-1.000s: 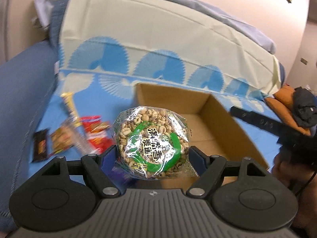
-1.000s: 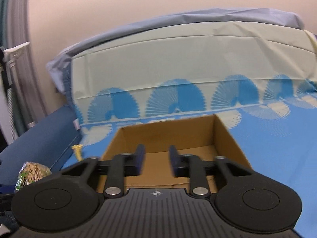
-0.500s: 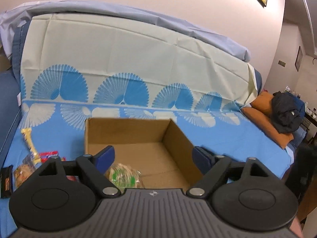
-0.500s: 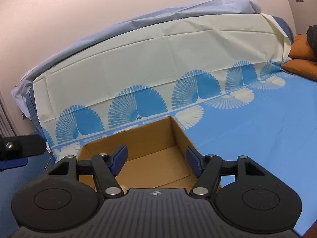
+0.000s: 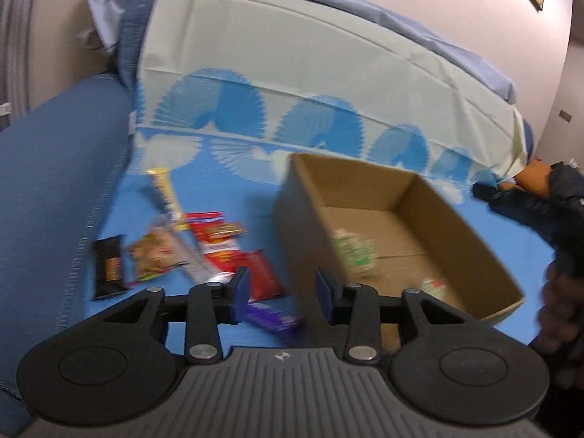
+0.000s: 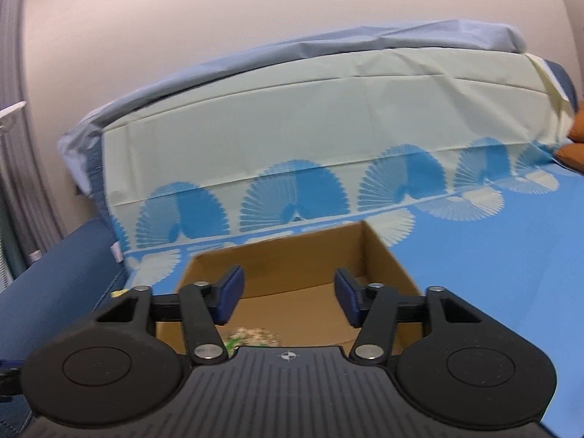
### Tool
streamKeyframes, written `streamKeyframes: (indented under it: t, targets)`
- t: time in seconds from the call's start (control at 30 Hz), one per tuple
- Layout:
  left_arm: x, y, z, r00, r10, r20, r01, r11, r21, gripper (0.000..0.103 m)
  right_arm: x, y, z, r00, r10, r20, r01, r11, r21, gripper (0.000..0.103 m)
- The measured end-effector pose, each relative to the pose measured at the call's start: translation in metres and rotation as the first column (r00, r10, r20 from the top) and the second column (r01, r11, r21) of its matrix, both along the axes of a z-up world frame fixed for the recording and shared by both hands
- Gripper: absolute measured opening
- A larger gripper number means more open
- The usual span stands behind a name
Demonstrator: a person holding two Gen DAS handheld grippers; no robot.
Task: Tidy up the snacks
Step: 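Grasp the purple candy bar with right tool while left tool returns to the snacks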
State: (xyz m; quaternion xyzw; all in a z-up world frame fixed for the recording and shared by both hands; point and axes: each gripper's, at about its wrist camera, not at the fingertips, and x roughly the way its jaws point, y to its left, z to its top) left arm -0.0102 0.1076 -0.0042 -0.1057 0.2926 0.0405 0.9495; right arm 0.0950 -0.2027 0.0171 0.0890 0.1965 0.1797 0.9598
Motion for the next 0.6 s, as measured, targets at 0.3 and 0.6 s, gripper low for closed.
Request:
streamKeyframes:
  t: [0.3, 0.6]
  targets:
    - [-0.038, 0.08, -0.066, 0.999, 0.037, -0.03, -0.037, 0.999, -0.005, 0.042, -0.015, 0.044, 0.002, 0.989, 0.147, 0.009, -0.146, 0.989, -0.033, 0.044]
    - [-0.038, 0.096, -0.068, 0.997, 0.078, -0.022, -0.08, 0.992, -0.096, 0.039, -0.048, 0.118, -0.006, 0.89, 0.455, -0.032, -0.455, 0.884, -0.106, 0.044]
